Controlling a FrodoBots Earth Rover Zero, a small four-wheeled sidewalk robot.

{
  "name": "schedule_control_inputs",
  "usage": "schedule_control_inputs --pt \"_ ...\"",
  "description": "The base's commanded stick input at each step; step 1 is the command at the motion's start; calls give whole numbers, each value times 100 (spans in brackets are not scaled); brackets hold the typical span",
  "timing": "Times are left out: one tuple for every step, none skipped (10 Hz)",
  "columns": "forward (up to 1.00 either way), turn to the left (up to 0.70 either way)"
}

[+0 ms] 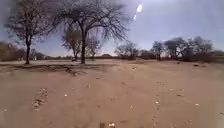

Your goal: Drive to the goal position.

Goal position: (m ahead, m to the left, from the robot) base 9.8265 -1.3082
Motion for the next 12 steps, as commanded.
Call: schedule_control_inputs --pt "100 -25" --pt "100 -8" --pt "100 0" --pt "100 0" --pt "100 0" --pt "100 0" --pt "100 0" --pt "100 0" --pt "100 0" --pt "100 0" --pt "100 0" --pt "100 0"
